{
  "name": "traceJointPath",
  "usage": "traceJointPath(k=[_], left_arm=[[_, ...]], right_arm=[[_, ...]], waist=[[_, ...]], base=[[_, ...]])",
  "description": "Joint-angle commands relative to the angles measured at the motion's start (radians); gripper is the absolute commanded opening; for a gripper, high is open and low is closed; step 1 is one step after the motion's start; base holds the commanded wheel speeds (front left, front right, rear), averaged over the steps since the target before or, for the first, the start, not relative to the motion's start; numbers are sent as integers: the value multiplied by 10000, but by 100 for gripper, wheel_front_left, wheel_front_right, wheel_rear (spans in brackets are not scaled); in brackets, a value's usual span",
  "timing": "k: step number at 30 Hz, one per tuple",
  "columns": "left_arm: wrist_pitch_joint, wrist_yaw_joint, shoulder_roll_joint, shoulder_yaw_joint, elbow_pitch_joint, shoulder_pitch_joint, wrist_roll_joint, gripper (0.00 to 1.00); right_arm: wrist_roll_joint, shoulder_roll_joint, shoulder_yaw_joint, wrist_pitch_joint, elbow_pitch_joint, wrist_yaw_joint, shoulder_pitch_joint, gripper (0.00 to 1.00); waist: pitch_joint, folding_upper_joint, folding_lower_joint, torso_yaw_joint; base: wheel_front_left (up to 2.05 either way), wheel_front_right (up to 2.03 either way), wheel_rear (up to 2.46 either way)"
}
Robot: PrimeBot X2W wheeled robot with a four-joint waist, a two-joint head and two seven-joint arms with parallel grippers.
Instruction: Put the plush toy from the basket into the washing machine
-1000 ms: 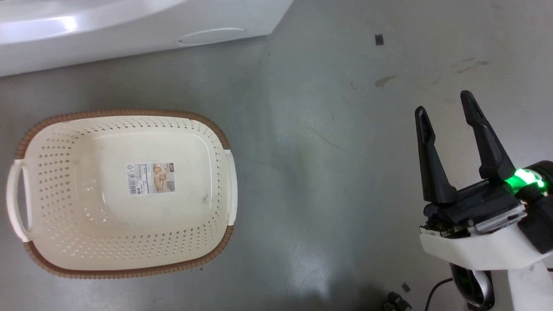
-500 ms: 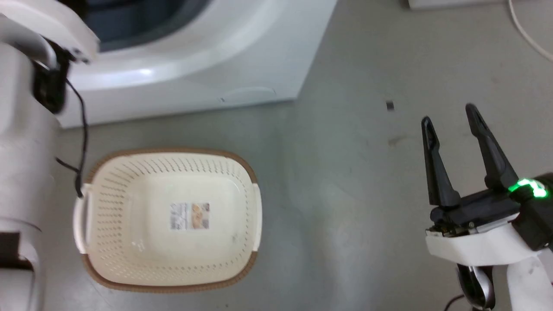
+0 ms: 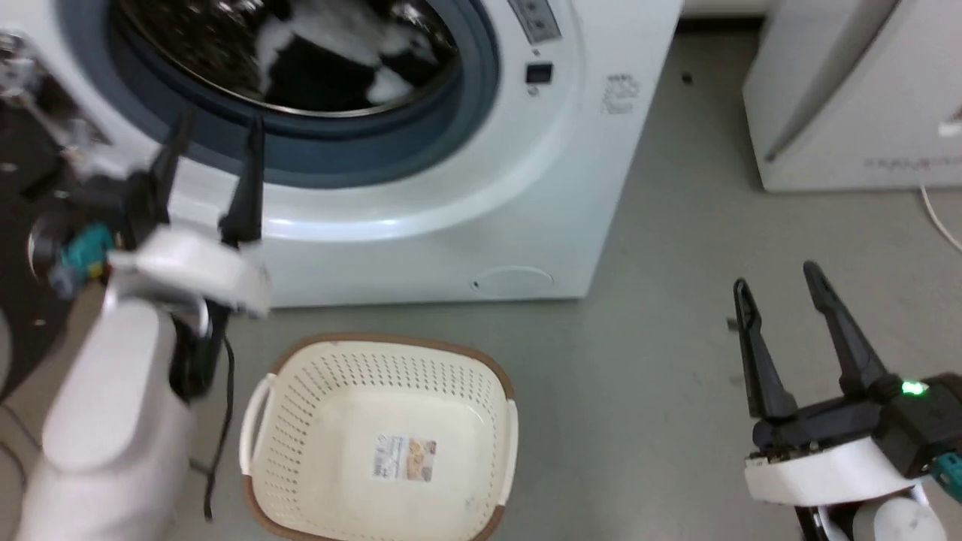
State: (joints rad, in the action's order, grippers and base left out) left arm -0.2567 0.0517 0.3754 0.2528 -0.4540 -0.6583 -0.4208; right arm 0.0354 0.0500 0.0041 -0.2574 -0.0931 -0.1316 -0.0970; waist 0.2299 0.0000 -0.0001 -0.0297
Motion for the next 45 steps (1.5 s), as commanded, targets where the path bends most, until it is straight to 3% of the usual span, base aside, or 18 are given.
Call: traceJointPath(k=[1,8,15,24,35,36,45], left_arm=[[-49,-120,-67,-106,255,501,36,100],[-50,-749,-543,-602,2197,3546,213,100],[-50,-1044,-1062,-694,3362,5447,692,100],[-51,-1270,-1653,-875,3856,6843,1194,100],[-51,-1202,-1995,-997,3889,7138,1652,100],[3,-1194,-1994,-986,3836,7030,1605,0],[113,-1167,-2056,-1040,3858,7009,1724,0]], right_arm=[[-4,2,-20,-44,62,9,206,100],[93,2,19,-44,215,9,793,100],[165,2,72,-44,395,9,1282,100],[300,2,116,-44,567,9,1591,100],[329,2,102,-44,638,9,1621,100],[275,0,98,3,601,0,1510,0],[249,0,90,109,612,0,1485,0]], waist=[[-527,0,1,378],[-1115,0,1,522],[-1519,0,1,564],[-1883,0,1,503],[-1908,0,1,504],[-1910,0,1,504],[-1923,0,1,494]], base=[[0,0,0],[0,0,0],[0,0,0],[0,0,0],[0,0,0],[0,0,0],[0,0,0]])
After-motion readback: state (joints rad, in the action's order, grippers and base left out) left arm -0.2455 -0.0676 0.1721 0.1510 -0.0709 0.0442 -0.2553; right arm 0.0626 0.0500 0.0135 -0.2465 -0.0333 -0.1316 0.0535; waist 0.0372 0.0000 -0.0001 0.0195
